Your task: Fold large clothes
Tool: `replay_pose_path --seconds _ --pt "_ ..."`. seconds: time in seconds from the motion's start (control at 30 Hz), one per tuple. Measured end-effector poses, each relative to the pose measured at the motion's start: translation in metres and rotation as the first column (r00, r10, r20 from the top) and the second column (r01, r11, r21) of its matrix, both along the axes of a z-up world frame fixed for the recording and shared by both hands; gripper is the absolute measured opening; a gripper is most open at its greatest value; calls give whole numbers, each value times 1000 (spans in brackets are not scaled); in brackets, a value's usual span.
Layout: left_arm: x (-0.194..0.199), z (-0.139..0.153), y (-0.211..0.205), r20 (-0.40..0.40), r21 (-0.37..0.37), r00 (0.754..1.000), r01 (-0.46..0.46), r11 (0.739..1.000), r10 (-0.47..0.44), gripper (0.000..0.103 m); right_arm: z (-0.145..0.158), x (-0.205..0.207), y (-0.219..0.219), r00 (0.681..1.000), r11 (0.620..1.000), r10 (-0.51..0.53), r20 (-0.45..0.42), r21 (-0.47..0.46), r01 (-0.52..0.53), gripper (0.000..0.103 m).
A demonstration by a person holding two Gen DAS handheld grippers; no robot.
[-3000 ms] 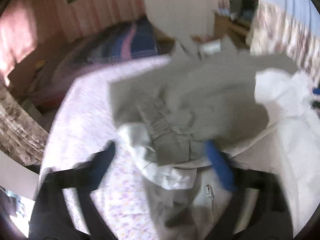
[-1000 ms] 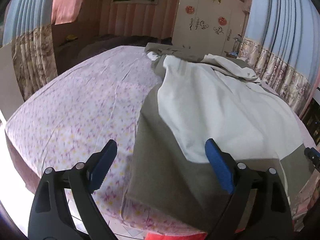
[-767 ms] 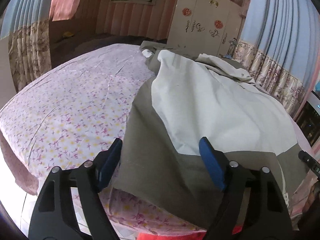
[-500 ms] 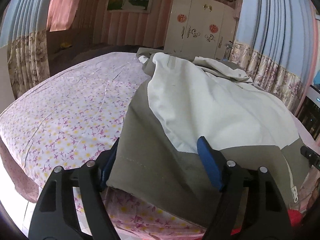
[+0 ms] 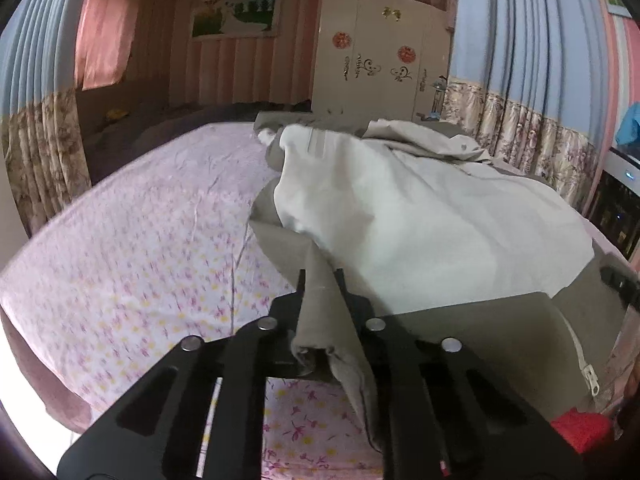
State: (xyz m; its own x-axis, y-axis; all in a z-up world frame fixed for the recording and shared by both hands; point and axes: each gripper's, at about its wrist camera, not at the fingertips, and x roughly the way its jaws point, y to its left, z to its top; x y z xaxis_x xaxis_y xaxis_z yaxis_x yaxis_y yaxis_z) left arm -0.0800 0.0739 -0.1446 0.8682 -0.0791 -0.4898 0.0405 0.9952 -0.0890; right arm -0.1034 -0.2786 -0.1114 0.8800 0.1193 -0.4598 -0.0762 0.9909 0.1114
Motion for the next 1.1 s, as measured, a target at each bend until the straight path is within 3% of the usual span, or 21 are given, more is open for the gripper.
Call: replay_pose_path --seconds 0.4,0.53,0.63,0.73,0.83,0.97,1.1 --pt "-33 104 -3 194 -6 980 32 999 -30 2 90 -9 -9 974 999 45 222 14 -49 5" --pt "-30 138 5 238 -24 971 27 999 -21 2 128 -10 -6 944 997 72 323 -8 -73 5" --pt "-20 170 9 288 -8 957 21 1000 -18 2 156 1 2 913 993 110 393 -83 -83 5" --pt "4 198 8 325 36 946 -5 999 -7 2 183 25 13 889 983 152 432 -158 -91 5" --pt "37 219 4 347 80 937 3 997 -31 4 204 57 27 871 955 179 457 -292 -43 5" --pt "104 235 -3 316 149 947 14 989 -61 5 230 131 40 889 918 239 391 -389 -76 5" --pt "179 246 0 247 158 967 31 987 -70 6 246 221 51 926 885 237 293 -458 -82 5"
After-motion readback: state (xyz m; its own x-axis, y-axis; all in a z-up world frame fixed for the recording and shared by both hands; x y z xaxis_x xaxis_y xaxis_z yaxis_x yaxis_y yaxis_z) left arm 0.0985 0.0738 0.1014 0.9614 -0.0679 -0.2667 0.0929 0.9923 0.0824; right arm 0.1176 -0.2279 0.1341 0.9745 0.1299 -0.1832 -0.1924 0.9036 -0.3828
